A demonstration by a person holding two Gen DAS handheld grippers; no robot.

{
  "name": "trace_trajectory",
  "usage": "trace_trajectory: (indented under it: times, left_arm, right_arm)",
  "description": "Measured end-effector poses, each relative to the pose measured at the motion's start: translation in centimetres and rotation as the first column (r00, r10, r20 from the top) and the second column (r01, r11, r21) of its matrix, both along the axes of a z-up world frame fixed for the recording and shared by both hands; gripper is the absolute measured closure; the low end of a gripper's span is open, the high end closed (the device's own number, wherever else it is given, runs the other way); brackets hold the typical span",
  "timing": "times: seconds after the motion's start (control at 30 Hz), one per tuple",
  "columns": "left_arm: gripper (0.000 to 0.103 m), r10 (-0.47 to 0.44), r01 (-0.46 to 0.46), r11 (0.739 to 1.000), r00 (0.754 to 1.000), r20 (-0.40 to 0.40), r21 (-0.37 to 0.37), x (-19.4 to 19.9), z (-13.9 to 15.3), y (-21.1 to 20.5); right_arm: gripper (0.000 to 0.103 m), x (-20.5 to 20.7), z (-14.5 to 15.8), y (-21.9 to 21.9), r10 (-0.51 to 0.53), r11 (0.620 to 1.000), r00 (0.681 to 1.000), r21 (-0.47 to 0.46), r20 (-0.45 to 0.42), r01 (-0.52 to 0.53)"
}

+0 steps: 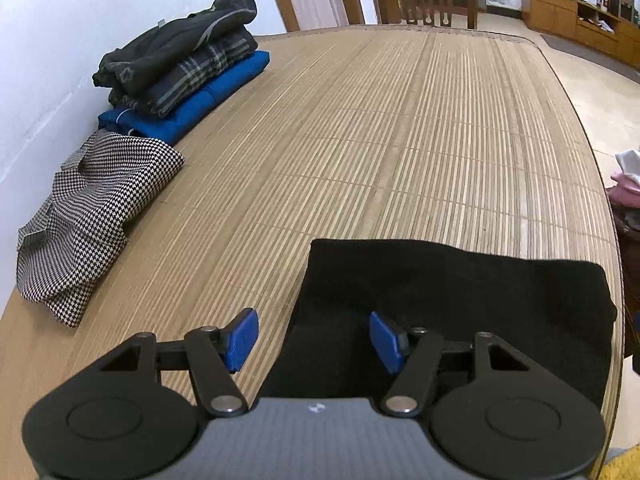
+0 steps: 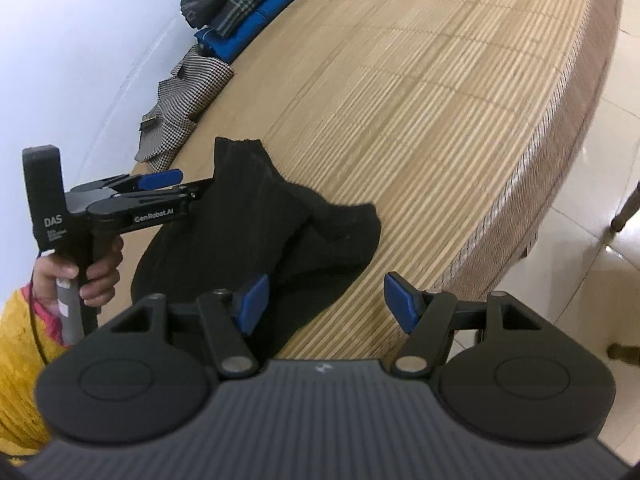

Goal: Fold clothes

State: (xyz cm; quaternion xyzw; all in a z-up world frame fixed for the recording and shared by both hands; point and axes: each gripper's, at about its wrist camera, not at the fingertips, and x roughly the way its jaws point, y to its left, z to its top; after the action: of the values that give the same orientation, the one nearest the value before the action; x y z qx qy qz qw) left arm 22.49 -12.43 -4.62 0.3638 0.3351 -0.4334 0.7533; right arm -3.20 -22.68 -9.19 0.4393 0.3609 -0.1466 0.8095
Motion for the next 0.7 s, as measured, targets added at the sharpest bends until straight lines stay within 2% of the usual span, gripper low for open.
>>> trace_trajectory:
  times: [0.37,0.7]
  left_arm:
    - [0.037,-0.053,0.053,0.998,0.999,-0.007,-0.019,0.1,-0.2,1.0]
    - [0.035,-0.046,0.043,0.998,0.997,-0.061,-0.047,1.9,0.1,2.3]
  right_arm:
    - [0.036,1.1,-0.5,2.2,-0.071,0.997,0.998,0.013,-0.003,0.071]
    - [0.036,3.2,-0.5,2.0,-0.054,0.999,0.998,0.004,-0.025,0.054]
